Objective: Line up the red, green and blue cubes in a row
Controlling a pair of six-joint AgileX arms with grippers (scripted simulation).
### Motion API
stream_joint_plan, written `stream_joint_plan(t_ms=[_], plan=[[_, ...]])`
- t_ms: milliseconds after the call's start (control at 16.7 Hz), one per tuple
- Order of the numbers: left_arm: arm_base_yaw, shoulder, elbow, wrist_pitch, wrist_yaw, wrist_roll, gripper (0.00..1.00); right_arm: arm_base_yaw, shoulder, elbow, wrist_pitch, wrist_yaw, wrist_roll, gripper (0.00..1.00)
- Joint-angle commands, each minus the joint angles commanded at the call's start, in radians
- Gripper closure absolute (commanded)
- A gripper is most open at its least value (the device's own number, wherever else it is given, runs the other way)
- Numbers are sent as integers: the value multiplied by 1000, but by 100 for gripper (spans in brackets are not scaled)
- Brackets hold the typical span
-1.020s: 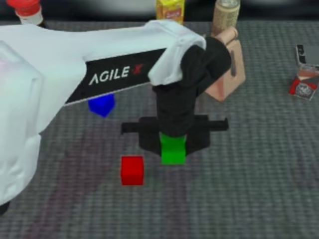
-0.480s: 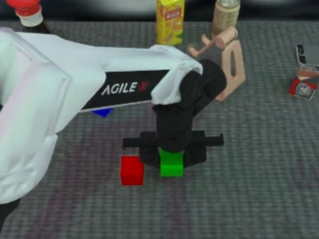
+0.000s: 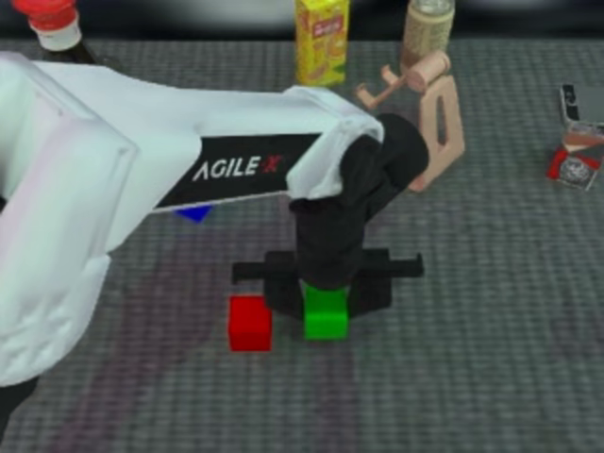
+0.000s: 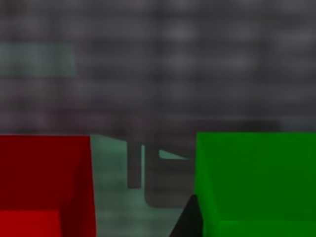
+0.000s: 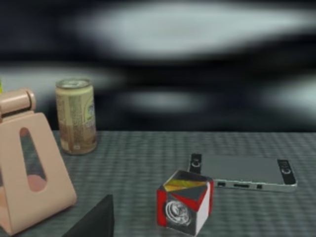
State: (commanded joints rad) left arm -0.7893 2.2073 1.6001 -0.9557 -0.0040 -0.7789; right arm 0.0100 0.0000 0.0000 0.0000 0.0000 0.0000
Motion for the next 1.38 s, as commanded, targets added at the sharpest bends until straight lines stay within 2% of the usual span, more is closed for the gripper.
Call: stream_joint_plan(t_ms=[300, 360, 900, 1380], plan=[[0, 0, 0, 0, 0, 0, 2, 0, 0, 0, 0, 0, 0, 0], [0, 0, 0, 0, 0, 0, 0, 0, 0, 0, 0, 0, 0, 0], [0, -1, 3, -4, 0, 0, 0, 0, 0, 0, 0, 0, 0, 0], [16, -67, 165, -234, -1, -4, 0, 0, 0, 0, 0, 0, 0, 0]])
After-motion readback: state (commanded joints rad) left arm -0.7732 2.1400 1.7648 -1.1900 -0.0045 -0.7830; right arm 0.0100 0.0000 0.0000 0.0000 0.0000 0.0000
